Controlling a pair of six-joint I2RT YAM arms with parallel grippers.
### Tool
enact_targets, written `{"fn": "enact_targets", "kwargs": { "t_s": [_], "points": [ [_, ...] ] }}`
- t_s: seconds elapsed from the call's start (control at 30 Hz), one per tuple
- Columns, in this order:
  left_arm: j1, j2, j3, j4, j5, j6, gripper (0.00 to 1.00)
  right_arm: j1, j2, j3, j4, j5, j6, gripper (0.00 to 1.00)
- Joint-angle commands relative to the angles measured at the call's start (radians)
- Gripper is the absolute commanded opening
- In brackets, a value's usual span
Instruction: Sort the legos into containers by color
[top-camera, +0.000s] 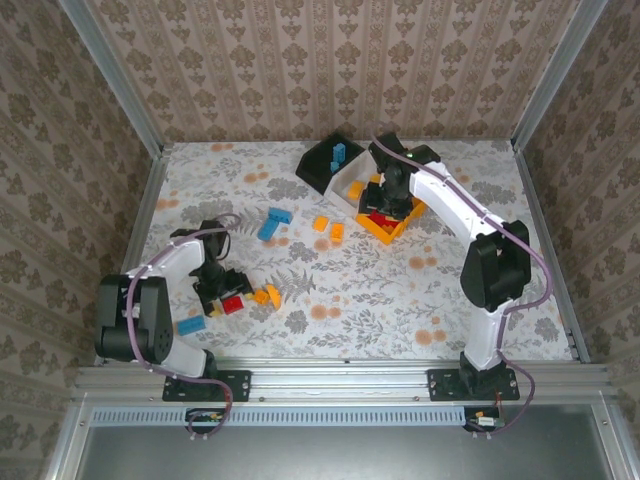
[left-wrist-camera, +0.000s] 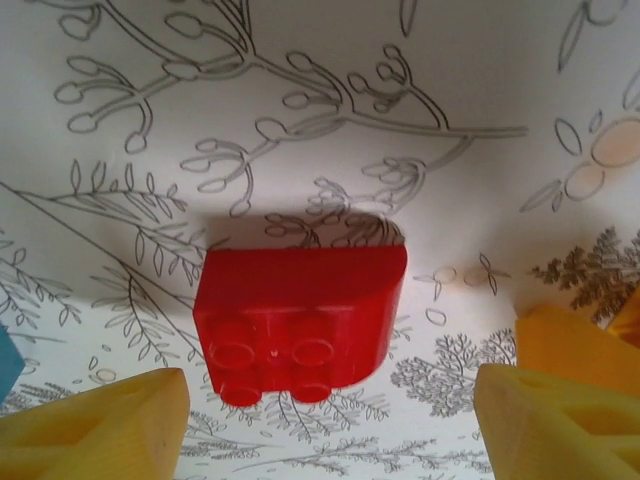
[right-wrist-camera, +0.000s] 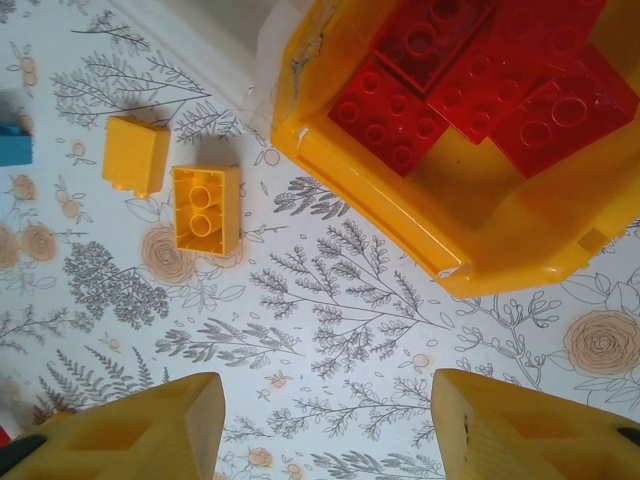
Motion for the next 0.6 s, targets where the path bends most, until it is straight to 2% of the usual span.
{"fn": "enact_targets", "kwargs": {
  "t_s": [0.0, 0.4, 0.57],
  "points": [
    [0.014, 0.018, -0.020, 0.041, -0.002, -0.020, 0.74, 0.001, -0.047, -0.029, 0.008, -0.010, 0.010, 0.57],
    [0.020, 0.080, -0.065, 0.111, 0.001, -0.014, 0.60, 0.001, -0.082, -0.058, 0.012, 0.002, 0.022, 0.57],
    [0.019, 0.078, -0.062, 0.113, 0.006, -0.004, 0.47, 0.002, -0.094, -0.082, 0.026, -0.003, 0.034, 0.56]
  ]
}}
